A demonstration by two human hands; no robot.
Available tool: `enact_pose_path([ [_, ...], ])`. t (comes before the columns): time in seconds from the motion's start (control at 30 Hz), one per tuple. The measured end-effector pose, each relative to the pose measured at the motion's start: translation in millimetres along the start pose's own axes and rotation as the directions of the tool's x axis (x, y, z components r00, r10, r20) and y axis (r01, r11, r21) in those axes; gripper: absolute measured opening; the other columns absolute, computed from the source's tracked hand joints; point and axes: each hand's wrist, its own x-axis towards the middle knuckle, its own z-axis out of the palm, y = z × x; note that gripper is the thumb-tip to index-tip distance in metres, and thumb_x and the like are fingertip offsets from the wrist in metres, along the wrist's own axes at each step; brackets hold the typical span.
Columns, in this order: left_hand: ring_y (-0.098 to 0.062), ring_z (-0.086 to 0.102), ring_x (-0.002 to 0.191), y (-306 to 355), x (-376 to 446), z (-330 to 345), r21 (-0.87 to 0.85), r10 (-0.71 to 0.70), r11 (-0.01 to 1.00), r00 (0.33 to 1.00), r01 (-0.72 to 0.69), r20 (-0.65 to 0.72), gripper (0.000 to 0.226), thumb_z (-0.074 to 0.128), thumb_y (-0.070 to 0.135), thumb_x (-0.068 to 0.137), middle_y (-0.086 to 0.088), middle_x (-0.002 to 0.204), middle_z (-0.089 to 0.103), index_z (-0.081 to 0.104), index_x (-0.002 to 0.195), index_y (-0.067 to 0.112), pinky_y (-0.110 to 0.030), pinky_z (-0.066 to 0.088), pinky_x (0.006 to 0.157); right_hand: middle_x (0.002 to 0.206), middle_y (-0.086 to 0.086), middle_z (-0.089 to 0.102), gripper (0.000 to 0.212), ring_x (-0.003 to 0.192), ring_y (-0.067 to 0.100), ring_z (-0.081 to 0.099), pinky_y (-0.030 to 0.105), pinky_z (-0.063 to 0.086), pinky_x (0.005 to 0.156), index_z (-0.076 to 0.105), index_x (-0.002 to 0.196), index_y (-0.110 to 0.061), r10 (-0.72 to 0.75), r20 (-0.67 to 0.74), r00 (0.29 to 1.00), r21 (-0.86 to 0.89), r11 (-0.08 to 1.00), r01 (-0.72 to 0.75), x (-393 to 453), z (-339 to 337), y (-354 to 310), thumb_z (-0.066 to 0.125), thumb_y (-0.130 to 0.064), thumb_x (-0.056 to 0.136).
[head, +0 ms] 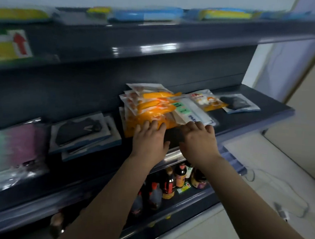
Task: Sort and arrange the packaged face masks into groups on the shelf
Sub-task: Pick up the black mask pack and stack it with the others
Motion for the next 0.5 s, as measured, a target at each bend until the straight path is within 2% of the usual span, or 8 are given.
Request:
enact_pose_path([
  [0.23, -0.026, 0.031, 0.132, 82, 38, 16, -0.004, 0.061, 0.998, 0.998, -0.061, 0.005, 0.055, 0.045, 0.046, 0.092, -0.003, 0.142, 0.039, 0.033, 0.139, 0.021, -0.041, 0.022, 0.108, 0.138, 0.004, 0.042, 0.048, 0.127, 0.027, 0.037, 0.040, 0.029, 0.099, 0.039, 0.136, -0.018, 0.075, 0.010, 0.997, -0.022, 0.997, -0.075, -9, 11, 91, 0.048, -0.031, 0.090],
  [0.5, -0.027, 0.030, 0.133, 137, 95, 36, -0.004, 0.132, 0.991, 0.990, -0.132, 0.051, 0.058, 0.043, 0.045, 0.093, -0.005, 0.143, 0.037, 0.029, 0.143, 0.020, -0.042, 0.022, 0.108, 0.141, 0.006, 0.040, 0.049, 0.129, 0.027, 0.035, 0.041, 0.028, 0.105, 0.036, 0.139, -0.018, 0.176, 0.049, 0.983, -0.003, 0.984, -0.176, 5, 23, 165, 0.046, -0.031, 0.092],
])
